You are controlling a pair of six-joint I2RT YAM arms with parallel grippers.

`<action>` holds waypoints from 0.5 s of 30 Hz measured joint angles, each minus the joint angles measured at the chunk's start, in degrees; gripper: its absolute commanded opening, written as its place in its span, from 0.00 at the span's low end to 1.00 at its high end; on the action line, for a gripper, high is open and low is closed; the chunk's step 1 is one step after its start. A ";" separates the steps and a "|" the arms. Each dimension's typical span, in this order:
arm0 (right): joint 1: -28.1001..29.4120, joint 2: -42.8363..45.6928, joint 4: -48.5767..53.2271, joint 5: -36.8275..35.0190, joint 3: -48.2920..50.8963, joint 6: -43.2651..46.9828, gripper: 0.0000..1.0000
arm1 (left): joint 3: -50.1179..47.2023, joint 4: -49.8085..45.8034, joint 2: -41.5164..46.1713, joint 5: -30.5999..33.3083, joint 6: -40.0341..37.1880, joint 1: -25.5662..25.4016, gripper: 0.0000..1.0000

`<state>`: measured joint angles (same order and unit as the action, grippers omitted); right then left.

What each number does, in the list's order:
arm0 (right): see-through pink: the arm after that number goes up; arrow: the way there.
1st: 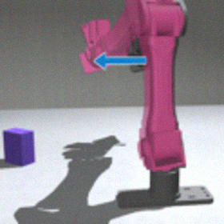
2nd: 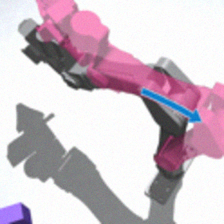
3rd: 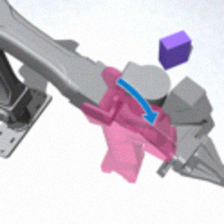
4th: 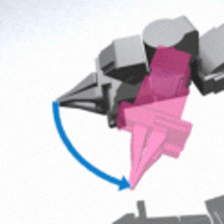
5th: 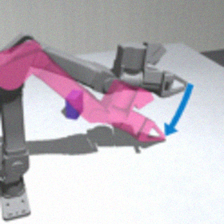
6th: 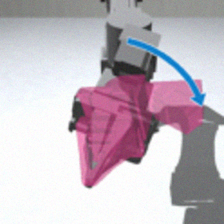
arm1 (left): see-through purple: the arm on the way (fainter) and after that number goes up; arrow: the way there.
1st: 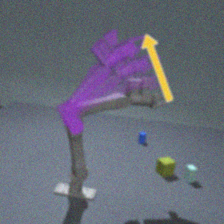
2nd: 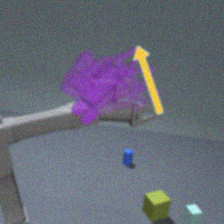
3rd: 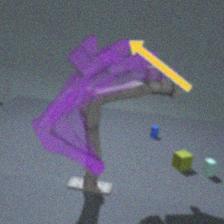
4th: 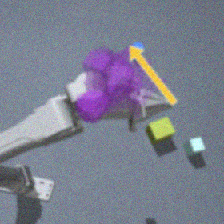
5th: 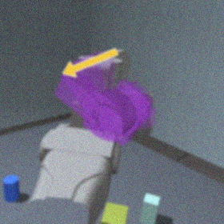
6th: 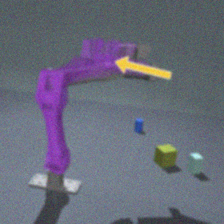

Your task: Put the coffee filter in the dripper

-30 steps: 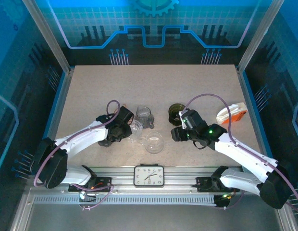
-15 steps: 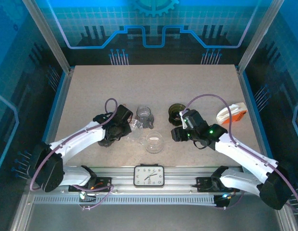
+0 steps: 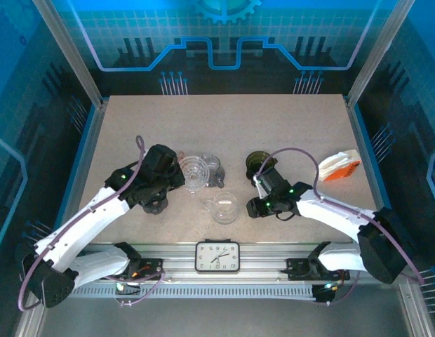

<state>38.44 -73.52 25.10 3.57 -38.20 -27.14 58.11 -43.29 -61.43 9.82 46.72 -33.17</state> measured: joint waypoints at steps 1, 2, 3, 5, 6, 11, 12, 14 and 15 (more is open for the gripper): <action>0.76 -0.68 -0.83 0.39 0.00 -0.15 0.43 | 0.07 -0.02 0.13 -0.63 -0.26 0.00 0.00; 1.38 -1.22 -1.66 0.83 0.00 -0.33 0.43 | 0.15 -0.13 0.20 -1.20 -0.39 0.00 0.00; 1.99 -1.75 -2.51 1.16 0.00 -0.44 0.42 | 0.26 -0.24 0.20 -1.79 -0.55 0.00 0.00; 3.13 -2.82 -4.20 1.55 0.00 -0.52 0.41 | 0.26 -0.22 0.22 -2.73 -0.61 0.00 0.00; 3.78 -3.58 -5.05 1.68 -0.07 -0.55 0.41 | 0.26 -0.22 0.22 -3.28 -0.63 0.00 0.00; 6.27 -7.37 -8.02 2.29 -0.98 -0.74 0.40 | 0.26 -0.20 0.22 -5.97 -0.61 0.00 0.00; 6.69 -8.13 -8.74 2.54 -1.38 -0.94 0.40 | 0.26 -0.20 0.22 -6.56 -0.61 0.00 0.00; 7.32 -9.03 -10.05 2.75 -1.95 -1.18 0.40 | 0.26 -0.17 0.22 -7.19 -0.63 0.00 0.00; 7.58 -9.46 -10.71 2.91 -2.25 -1.25 0.40 | 0.26 -0.17 0.22 -7.61 -0.63 0.00 0.00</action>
<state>46.02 -82.98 14.39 6.48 -40.45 -28.38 58.37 -43.46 -61.21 2.22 46.09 -33.17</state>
